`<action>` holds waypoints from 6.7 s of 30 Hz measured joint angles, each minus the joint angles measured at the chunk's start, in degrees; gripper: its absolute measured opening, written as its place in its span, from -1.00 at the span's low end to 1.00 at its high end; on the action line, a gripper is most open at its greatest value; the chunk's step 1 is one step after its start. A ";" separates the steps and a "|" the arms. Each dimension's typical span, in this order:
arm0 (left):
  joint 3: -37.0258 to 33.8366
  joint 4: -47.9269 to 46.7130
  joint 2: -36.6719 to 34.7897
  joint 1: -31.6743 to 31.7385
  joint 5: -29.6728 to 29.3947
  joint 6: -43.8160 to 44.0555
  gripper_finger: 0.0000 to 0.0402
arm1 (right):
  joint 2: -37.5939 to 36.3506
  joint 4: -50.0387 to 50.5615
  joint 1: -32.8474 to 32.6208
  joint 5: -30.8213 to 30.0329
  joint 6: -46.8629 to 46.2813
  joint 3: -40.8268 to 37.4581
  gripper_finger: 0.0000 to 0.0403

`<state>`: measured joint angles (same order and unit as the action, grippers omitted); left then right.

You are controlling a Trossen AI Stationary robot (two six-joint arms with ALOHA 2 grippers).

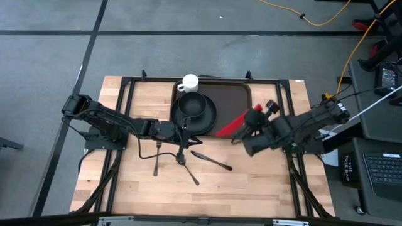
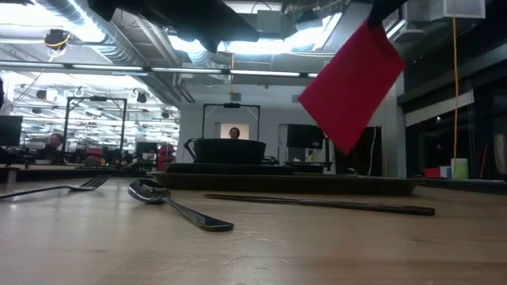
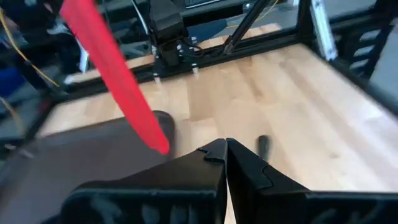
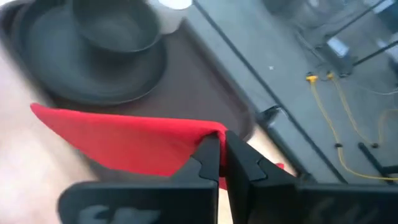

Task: Set up tray
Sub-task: Put the red table napkin on the brown serving tray to the right of the black plate, then put the black fork on the red table napkin

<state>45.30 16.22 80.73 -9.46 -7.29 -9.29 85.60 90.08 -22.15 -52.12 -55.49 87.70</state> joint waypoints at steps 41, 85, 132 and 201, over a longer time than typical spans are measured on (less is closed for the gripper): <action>-0.02 0.05 -4.92 25.25 6.65 7.07 -0.98 | 7.07 -26.27 38.90 -8.80 49.97 0.07 -0.96; -0.02 -2.95 -4.90 21.45 7.10 7.53 -0.98 | 17.86 -12.10 40.21 -9.95 36.10 0.02 -0.96; 0.02 -7.01 -4.87 21.45 7.12 7.56 -0.98 | 26.92 -20.90 42.12 16.35 35.22 0.07 -0.96; 0.02 -15.00 -8.92 21.45 6.97 5.16 -0.98 | 19.65 -22.99 37.57 43.02 45.23 -0.02 -0.57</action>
<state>45.32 1.23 71.81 11.99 -0.32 -4.13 105.25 67.10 15.41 -9.11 -10.26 87.68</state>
